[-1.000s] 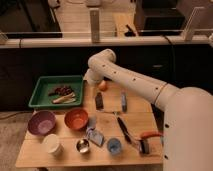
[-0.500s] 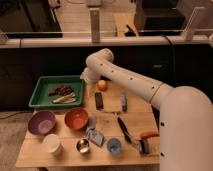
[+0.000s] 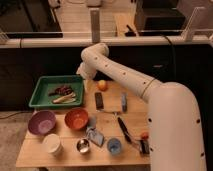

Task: Place grapes in paper cup

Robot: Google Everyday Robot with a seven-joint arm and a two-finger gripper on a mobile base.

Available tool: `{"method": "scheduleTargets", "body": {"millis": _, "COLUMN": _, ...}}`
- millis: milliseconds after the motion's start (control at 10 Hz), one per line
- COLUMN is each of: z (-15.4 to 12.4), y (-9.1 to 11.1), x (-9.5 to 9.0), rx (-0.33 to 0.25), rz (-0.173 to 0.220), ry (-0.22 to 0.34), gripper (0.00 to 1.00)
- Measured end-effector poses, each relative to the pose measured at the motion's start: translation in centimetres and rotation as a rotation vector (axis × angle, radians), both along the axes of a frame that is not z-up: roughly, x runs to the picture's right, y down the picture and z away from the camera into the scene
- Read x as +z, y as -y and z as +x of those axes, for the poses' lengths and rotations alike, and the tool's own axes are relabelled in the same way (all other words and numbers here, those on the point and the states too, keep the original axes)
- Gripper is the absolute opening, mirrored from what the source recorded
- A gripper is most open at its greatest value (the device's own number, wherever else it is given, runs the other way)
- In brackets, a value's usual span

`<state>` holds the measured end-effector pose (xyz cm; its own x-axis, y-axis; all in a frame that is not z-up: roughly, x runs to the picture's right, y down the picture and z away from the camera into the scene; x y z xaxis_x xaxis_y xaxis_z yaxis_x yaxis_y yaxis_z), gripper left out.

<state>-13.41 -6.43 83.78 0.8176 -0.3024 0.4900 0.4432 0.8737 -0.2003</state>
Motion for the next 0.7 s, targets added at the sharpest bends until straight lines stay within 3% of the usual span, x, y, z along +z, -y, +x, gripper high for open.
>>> {"method": "scheduleTargets", "body": {"millis": 700, "z": -5.0, "y": 2.4, "x": 2.1, "rx": -0.155, "rz": 0.047, "ry": 0.015, "gripper": 0.8}}
